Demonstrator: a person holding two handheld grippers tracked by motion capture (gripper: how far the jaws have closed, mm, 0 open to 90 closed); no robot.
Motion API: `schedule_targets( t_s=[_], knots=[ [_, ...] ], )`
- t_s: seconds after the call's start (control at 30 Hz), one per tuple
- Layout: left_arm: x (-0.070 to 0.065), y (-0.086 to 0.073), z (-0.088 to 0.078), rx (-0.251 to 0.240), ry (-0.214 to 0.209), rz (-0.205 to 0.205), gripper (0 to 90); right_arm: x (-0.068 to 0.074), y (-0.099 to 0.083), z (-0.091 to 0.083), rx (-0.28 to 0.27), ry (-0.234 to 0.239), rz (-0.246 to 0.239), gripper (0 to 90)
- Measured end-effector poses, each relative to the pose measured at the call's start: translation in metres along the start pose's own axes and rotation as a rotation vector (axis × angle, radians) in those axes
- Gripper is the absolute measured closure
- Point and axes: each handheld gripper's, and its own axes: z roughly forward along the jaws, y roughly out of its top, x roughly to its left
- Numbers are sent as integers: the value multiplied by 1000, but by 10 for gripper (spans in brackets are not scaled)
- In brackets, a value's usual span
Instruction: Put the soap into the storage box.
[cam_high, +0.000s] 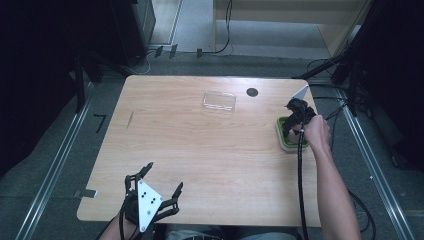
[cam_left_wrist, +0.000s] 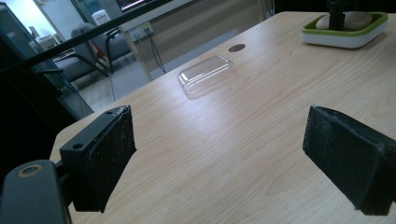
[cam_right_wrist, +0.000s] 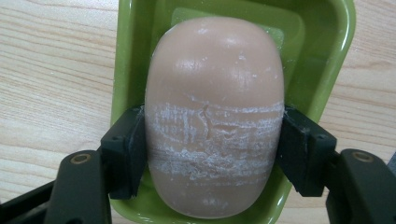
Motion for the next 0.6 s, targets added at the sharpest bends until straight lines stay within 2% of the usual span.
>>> schedule_targets(
  t_s=[0.6],
  knots=[
    [0, 0, 1, -4, -3, 2, 99, 0, -1, 0, -2, 1, 1, 318]
  ],
)
